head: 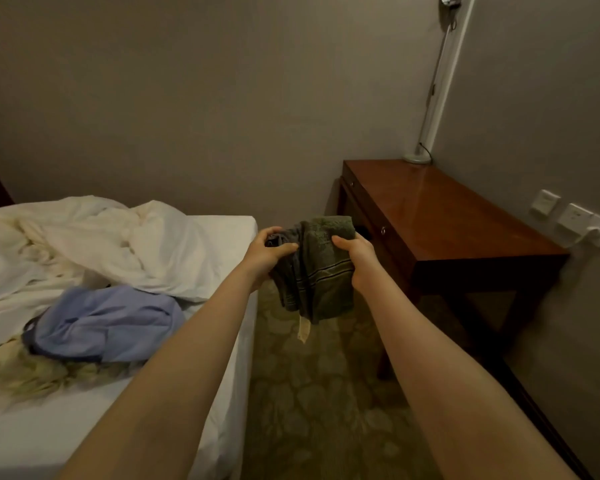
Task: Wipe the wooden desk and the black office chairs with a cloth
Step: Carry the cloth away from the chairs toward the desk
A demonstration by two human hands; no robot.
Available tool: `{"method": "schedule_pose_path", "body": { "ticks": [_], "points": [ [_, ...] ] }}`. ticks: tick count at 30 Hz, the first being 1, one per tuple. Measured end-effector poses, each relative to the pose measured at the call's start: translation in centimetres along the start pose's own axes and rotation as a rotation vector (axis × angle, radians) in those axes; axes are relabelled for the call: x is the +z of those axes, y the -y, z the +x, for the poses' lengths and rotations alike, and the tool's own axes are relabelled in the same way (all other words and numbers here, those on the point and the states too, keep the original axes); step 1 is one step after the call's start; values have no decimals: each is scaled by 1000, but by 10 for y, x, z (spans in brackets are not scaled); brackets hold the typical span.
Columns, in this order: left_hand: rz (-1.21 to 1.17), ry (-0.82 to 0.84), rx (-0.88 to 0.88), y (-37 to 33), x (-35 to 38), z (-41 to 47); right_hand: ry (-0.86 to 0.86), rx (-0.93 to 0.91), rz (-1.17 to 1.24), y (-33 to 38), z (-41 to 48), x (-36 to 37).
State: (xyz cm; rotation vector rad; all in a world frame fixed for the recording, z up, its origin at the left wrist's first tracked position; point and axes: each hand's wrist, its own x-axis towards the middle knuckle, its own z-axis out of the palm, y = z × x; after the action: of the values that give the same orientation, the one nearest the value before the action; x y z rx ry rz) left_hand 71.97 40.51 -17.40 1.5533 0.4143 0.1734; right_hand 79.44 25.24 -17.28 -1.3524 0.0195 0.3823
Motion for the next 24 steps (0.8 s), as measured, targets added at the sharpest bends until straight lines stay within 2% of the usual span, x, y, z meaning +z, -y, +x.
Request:
{"method": "schedule_pose_path", "body": {
  "ticks": [3, 11, 15, 19, 24],
  "points": [
    [-32, -62, -15, -4, 3, 47, -1, -14, -44, 10, 46, 1],
    [82, -132, -8, -37, 33, 186, 63, -49, -64, 47, 173, -16],
    [6, -199, -59, -55, 53, 251, 98, -48, -148, 76, 232, -32],
    [16, -209, -35, -76, 76, 316, 145, 1, -112, 100, 297, -47],
    [77, -195, -24, -80, 88, 382, 129, 49, -126, 85, 390, -57]
  ]
}}
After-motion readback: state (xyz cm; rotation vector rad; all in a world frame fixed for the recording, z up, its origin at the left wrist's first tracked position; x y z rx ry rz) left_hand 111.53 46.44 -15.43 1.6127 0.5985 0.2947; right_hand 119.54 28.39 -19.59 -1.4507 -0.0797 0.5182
